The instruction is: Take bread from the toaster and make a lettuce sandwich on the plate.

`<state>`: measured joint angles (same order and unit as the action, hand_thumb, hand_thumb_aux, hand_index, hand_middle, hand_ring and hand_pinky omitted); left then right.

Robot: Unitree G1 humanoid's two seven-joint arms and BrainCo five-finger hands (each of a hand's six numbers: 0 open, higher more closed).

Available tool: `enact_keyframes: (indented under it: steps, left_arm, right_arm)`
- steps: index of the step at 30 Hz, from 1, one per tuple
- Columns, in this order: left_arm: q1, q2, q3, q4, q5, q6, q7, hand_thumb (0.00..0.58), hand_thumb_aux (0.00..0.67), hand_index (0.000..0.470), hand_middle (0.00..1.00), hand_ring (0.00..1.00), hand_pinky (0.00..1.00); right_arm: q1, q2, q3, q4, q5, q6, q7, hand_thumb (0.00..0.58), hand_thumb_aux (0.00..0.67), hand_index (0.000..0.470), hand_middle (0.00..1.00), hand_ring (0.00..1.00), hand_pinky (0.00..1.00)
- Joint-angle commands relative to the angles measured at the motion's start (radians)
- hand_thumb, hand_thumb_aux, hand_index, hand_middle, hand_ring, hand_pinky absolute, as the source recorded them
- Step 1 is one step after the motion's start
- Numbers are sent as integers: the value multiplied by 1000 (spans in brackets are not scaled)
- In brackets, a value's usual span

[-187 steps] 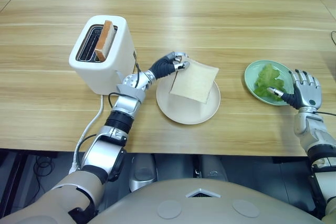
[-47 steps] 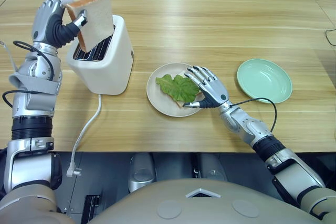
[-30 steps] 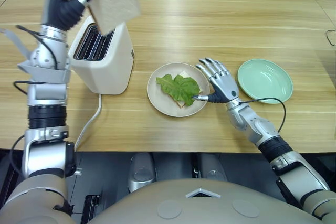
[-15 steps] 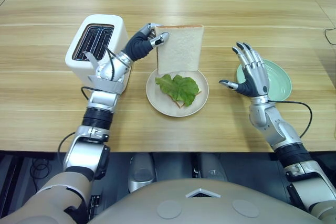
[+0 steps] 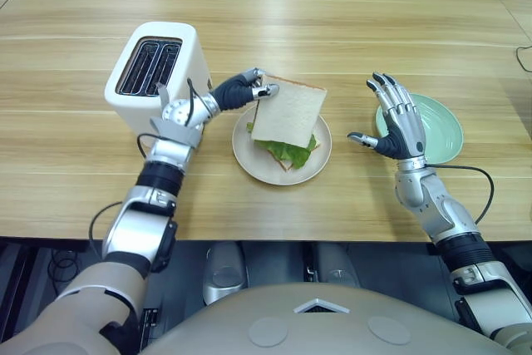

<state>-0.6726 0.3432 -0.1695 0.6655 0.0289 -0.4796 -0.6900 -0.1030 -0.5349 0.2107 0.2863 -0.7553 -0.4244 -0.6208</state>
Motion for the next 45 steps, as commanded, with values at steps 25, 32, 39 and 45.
enact_keyframes:
  steps: [25,32,39,45]
  left_arm:
    - [-317,-111,-179,564,270,-89,-103,580,670,460,1000,1000,1000]
    - [-327,-97,-127,572,228,-88,-210,580,670,460,1000,1000,1000]
    - [-353,-95,-118,593,246,-62,-197,580,670,460,1000,1000,1000]
    - [-367,-110,-135,625,289,-19,-112,580,670,460,1000,1000,1000]
  right_arm:
    - [97,24,-24,-199,30,-160,116,0,0,0,0,0,0]
    - [118,48,-10,-230,13,-165,156,0,0,0,0,0,0]
    - [114,58,77,-197,-44,-169,246,0,0,0,0,0,0]
    - [105,57,163,-124,-105,-154,310,0,0,0,0,0,0]
